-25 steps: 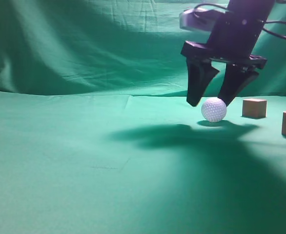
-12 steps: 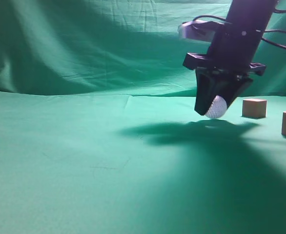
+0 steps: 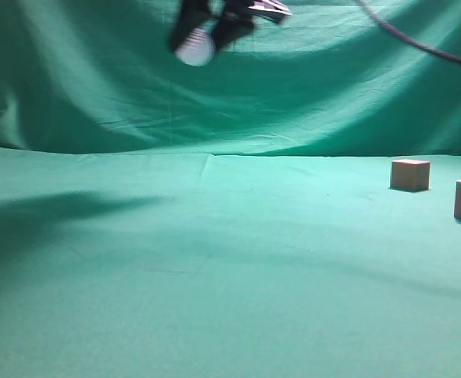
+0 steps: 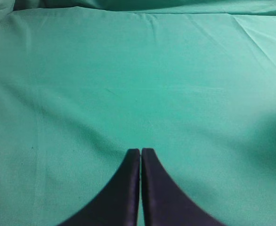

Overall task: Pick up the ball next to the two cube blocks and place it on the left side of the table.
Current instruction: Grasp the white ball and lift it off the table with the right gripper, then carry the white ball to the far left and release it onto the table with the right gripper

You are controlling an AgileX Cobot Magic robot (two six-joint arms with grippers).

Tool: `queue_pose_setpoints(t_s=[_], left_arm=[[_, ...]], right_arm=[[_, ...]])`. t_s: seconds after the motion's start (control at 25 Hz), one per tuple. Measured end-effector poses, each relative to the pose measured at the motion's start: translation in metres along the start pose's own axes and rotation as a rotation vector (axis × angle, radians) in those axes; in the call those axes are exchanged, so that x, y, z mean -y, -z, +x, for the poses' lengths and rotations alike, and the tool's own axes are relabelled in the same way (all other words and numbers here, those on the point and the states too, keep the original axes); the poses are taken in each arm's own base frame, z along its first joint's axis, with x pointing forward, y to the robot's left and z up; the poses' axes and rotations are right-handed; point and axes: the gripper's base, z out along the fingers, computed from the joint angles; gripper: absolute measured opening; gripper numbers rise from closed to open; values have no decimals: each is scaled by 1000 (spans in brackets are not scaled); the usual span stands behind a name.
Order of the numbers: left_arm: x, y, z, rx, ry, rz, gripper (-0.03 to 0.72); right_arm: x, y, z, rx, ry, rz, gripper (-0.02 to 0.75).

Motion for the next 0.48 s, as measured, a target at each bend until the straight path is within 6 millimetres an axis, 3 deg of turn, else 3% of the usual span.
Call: queue_pose_setpoints(t_s=[0.12, 0.2, 0.48], left_arm=[[0, 0, 0, 0, 0, 0, 0], [0, 0, 0, 0, 0, 0, 0], [0, 0, 0, 0, 0, 0, 0]], right_arm=[[-38, -34, -14, 95, 59, -27, 314], [-60, -63, -11, 111, 86, -56, 314], [-116, -154, 23, 162, 164, -100, 314]])
